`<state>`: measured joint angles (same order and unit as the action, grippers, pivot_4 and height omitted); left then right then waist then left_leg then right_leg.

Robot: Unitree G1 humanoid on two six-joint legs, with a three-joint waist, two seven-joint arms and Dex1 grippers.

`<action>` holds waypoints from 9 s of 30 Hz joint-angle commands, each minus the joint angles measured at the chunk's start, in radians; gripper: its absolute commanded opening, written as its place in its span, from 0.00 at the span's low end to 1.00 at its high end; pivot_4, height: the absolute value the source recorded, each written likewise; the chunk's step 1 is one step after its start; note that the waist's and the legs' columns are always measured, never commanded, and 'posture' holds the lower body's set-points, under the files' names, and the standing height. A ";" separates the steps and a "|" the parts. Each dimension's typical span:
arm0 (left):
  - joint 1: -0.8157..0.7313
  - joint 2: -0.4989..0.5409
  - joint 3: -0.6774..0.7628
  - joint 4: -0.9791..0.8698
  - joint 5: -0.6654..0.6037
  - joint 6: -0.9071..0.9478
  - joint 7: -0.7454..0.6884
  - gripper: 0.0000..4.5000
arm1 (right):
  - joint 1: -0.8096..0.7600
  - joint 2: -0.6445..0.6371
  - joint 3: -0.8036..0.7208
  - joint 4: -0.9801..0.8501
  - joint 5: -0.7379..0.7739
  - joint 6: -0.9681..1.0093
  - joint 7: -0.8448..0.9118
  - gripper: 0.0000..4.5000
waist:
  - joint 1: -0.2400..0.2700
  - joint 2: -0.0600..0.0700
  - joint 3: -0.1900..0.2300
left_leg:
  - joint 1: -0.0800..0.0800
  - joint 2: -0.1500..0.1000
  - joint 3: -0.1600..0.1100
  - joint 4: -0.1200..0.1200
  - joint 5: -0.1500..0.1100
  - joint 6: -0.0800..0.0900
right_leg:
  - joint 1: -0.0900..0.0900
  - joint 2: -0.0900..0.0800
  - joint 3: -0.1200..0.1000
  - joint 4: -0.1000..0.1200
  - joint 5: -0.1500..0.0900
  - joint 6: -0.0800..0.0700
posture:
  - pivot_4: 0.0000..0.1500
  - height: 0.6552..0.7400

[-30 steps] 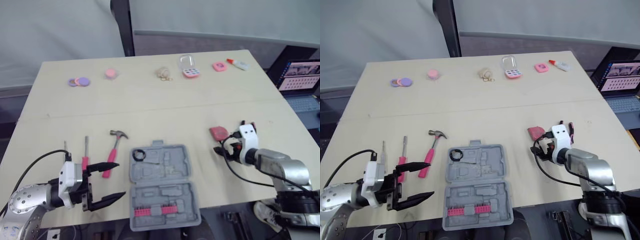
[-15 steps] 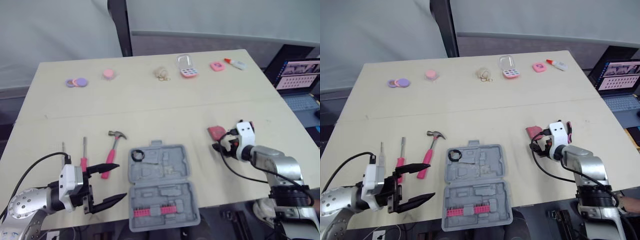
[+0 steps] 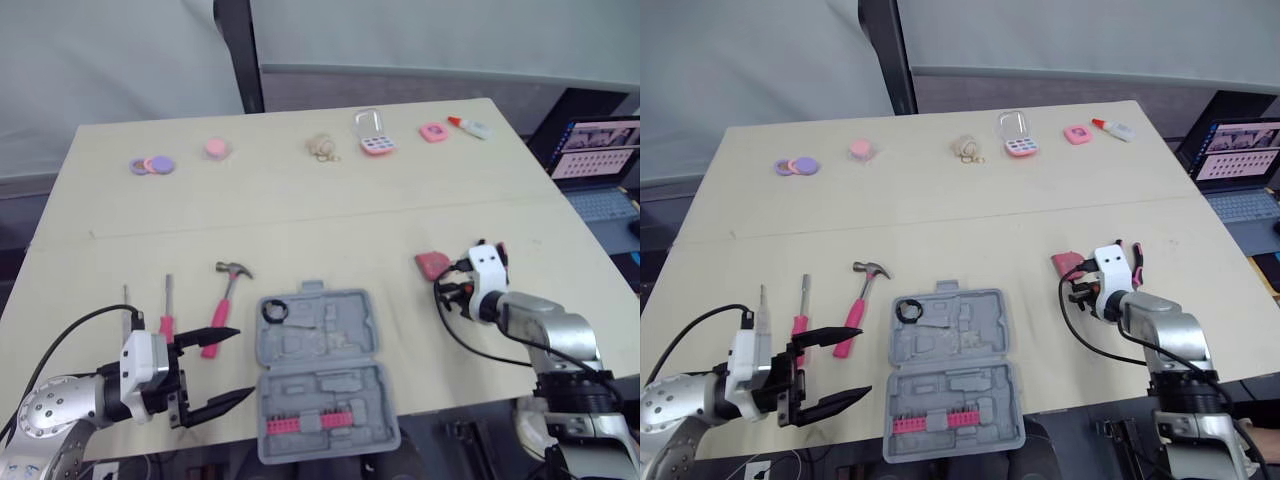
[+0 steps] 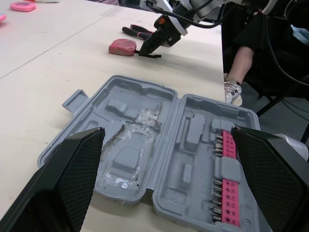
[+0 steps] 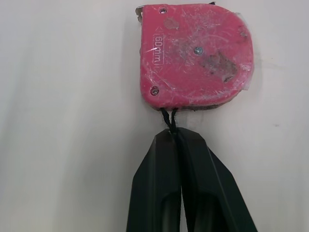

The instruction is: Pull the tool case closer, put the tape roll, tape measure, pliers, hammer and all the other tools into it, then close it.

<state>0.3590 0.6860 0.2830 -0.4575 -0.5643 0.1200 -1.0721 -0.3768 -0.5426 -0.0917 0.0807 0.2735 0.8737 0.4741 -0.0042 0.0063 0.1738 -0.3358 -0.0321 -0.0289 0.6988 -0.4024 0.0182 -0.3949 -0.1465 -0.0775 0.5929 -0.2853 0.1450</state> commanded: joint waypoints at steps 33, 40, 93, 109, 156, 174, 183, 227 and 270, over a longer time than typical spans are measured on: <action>-0.060 0.009 -0.048 0.128 -0.031 -0.030 -0.173 1.00 | 0.546 0.149 -0.153 -0.858 0.165 0.486 -0.132 0.01 | 0.004 0.004 0.002 | 0.000 0.001 -0.001 -0.001 -0.001 -0.001 | 0.000 0.000 0.001 -0.001 0.000 0.000 | 1.00 1.00; -0.078 0.013 -0.059 0.144 -0.029 -0.031 -0.186 1.00 | 0.569 0.168 -0.156 -0.892 0.165 0.512 -0.138 0.01 | 0.004 0.004 0.002 | 0.000 -0.001 -0.001 -0.002 -0.001 -0.001 | -0.001 0.001 0.001 -0.001 0.000 0.000 | 1.00 1.00; -0.040 0.007 -0.019 0.135 -0.099 -0.078 -0.278 1.00 | 0.758 -0.346 -0.480 -0.804 0.432 0.322 0.447 0.99 | 0.020 0.007 0.004 | 0.000 0.001 0.002 -0.001 -0.001 0.001 | 0.001 0.002 0.001 -0.003 0.000 0.000 | 1.00 1.00; -0.045 -0.053 -0.005 0.168 -0.084 -0.220 -0.279 1.00 | 0.575 -0.450 -0.065 -0.320 0.011 -0.648 0.747 0.99 | 0.025 0.006 0.004 | 0.001 0.002 0.005 0.001 -0.001 0.001 | 0.001 0.001 0.001 -0.004 0.001 0.002 | 1.00 1.00; 0.031 -0.060 -0.010 0.089 -0.074 -0.224 -0.188 1.00 | 0.299 -0.303 0.212 0.017 -0.202 -0.938 0.690 0.99 | 0.024 0.006 0.004 | 0.001 0.008 0.007 0.001 -0.001 0.000 | 0.001 0.001 0.000 -0.005 0.001 0.003 | 1.00 1.00; 0.051 -0.082 -0.035 0.069 -0.063 -0.235 -0.161 1.00 | 0.293 -0.328 0.222 0.022 -0.203 -0.932 0.727 0.67 | 0.022 0.006 0.004 | 0.001 0.009 0.007 0.002 -0.001 0.000 | 0.001 0.002 0.000 -0.005 0.001 0.003 | 1.00 1.00; 0.019 -0.072 -0.025 0.115 -0.069 -0.229 -0.163 1.00 | 0.260 -0.386 0.191 -0.140 -0.169 -0.739 0.737 0.67 | 0.027 0.006 0.005 | 0.001 0.008 0.007 0.002 -0.001 0.000 | 0.001 0.002 0.000 -0.005 0.001 0.003 | 1.00 1.00; -0.039 -0.076 0.018 0.275 -0.046 -0.293 -0.197 1.00 | -0.692 -0.014 1.016 -0.128 -0.530 0.052 0.798 0.67 | -0.030 0.009 0.006 | -0.011 0.005 0.009 0.003 -0.002 -0.002 | -0.017 -0.002 -0.016 0.004 0.002 0.002 | 1.00 1.00; -0.072 -0.076 0.001 0.250 -0.066 -0.242 -0.170 1.00 | -0.371 -0.083 0.492 -0.230 -0.231 -0.091 0.766 0.88 | -0.025 0.008 0.005 | -0.010 0.005 0.010 0.004 -0.002 -0.002 | -0.016 -0.004 -0.024 0.005 0.002 0.002 | 1.00 1.00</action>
<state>0.2803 0.6015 0.2606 -0.1833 -0.6082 -0.1230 -1.2409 -0.7536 -0.6263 0.4466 -0.1406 0.0084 0.8218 1.2524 -0.0289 0.0144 0.1792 -0.3463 -0.0269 -0.0191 0.7030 -0.4046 0.0159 -0.4105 -0.1500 -0.1013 0.5973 -0.2837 0.1468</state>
